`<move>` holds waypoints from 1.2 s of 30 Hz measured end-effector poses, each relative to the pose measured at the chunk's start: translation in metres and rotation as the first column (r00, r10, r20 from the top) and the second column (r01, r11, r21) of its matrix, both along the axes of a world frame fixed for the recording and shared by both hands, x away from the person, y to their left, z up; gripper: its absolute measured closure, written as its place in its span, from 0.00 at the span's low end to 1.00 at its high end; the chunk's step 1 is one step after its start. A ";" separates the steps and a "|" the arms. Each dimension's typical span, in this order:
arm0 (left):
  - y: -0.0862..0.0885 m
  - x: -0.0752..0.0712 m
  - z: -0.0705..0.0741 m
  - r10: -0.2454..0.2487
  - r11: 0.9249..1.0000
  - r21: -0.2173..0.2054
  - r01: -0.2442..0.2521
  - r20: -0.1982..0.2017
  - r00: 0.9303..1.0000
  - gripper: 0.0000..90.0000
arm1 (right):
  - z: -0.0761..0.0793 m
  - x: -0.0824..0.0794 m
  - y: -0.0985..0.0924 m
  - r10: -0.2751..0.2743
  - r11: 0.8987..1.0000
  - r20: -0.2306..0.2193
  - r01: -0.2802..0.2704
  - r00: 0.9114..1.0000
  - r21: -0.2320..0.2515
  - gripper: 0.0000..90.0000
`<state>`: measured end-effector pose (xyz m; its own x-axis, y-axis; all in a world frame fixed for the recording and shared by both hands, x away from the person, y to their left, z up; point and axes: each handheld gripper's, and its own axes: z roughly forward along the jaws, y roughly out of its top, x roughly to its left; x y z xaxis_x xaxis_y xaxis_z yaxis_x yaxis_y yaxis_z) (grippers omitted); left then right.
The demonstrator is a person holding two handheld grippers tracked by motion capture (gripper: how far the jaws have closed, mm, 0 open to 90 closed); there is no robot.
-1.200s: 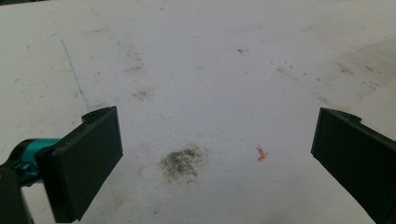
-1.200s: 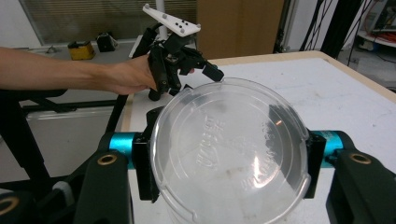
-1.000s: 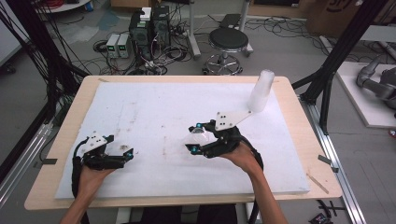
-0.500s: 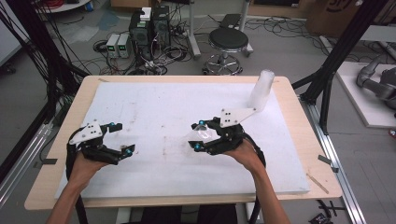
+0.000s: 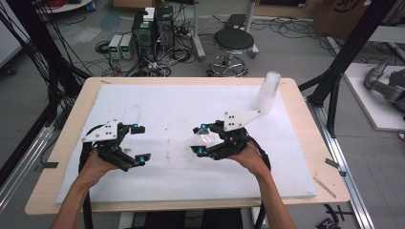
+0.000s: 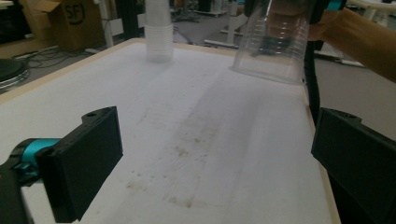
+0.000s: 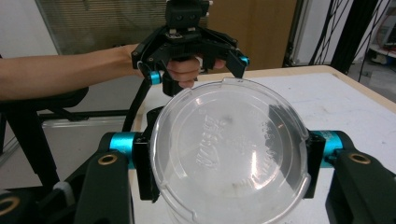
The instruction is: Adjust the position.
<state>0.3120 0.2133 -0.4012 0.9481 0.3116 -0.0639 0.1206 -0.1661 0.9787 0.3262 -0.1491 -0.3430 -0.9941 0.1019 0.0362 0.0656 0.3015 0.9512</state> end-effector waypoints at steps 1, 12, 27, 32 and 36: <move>-0.004 0.000 0.000 -0.014 1.000 -0.007 0.014 -0.002 1.000 0.02 | 0.000 0.000 0.001 0.007 1.000 0.001 -0.007 1.000 0.002 0.46; -0.060 0.004 0.008 -0.138 0.990 -0.025 0.139 0.023 0.990 0.02 | 0.001 -0.003 0.007 0.036 0.999 0.004 -0.036 0.999 0.007 0.46; -0.099 0.001 0.008 -0.198 0.980 -0.023 0.200 0.044 0.979 0.02 | 0.000 -0.006 0.011 0.058 0.998 -0.004 -0.058 0.998 0.013 0.46; -0.104 -0.001 0.008 -0.211 0.977 -0.033 0.213 0.050 0.976 0.02 | 0.000 -0.007 0.014 0.063 0.998 -0.005 -0.063 0.998 0.009 0.46; -0.106 -0.003 0.005 -0.235 0.971 -0.030 0.237 0.056 0.970 0.09 | 0.000 -0.008 0.015 0.069 0.998 -0.004 -0.069 0.998 0.010 0.46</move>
